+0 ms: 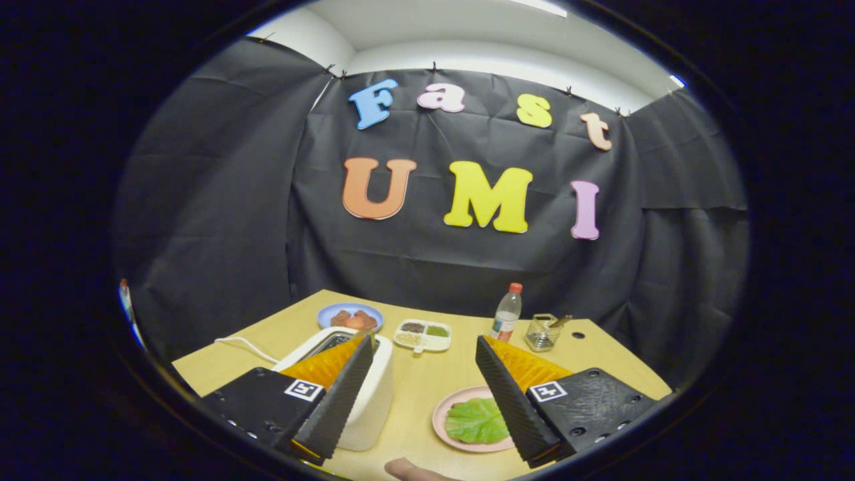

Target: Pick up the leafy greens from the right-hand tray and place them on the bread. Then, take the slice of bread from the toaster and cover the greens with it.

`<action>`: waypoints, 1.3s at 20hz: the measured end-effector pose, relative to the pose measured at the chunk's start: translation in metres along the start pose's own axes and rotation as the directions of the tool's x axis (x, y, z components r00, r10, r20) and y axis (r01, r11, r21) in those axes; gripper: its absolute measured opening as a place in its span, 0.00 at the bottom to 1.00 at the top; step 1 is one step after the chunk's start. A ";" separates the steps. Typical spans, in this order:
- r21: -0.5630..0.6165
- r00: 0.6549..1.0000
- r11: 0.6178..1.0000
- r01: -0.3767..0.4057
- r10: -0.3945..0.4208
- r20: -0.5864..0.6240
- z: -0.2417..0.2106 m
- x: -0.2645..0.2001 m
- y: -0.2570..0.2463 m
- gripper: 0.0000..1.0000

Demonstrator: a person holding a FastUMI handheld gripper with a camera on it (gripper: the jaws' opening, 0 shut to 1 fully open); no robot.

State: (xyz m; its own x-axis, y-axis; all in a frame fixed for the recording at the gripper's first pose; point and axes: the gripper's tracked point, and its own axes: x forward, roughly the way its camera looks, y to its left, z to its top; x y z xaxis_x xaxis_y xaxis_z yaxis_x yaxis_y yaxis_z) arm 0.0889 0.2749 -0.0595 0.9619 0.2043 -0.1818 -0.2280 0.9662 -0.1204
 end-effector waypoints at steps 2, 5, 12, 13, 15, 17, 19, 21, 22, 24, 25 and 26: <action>0.015 0.999 1.000 -0.012 0.013 -0.052 -0.005 0.014 0.014 0.96; 0.038 0.992 0.999 -0.002 0.006 -0.126 -0.014 0.039 0.029 0.96; 0.092 0.956 0.995 0.037 -0.009 -0.293 -0.044 0.086 0.055 0.96; 0.091 0.956 0.995 0.031 -0.003 -0.292 -0.045 0.091 0.059 0.92; 0.082 0.950 0.996 0.037 -0.010 -0.311 -0.051 0.093 0.058 0.79; 0.104 0.937 0.994 0.028 0.010 -0.349 -0.059 0.094 0.066 0.68; 0.095 0.941 0.995 0.035 -0.001 -0.339 -0.057 0.096 0.064 0.52; 0.081 0.938 0.997 0.018 0.011 -0.346 -0.056 0.093 0.068 0.29; 0.085 0.937 0.996 0.007 0.023 -0.348 -0.058 0.093 0.071 0.18; 0.099 0.937 0.995 0.009 0.026 -0.348 -0.055 0.088 0.071 0.12; 0.102 0.941 0.995 0.007 0.028 -0.337 -0.050 0.086 0.072 0.12; 0.094 0.948 0.995 0.017 0.014 -0.319 -0.042 0.083 0.070 0.12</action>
State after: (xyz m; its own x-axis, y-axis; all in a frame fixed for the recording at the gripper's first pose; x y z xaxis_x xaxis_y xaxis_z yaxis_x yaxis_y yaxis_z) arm 0.1467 0.3532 -0.1238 0.8601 0.1567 -0.4854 -0.1962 0.9801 -0.0313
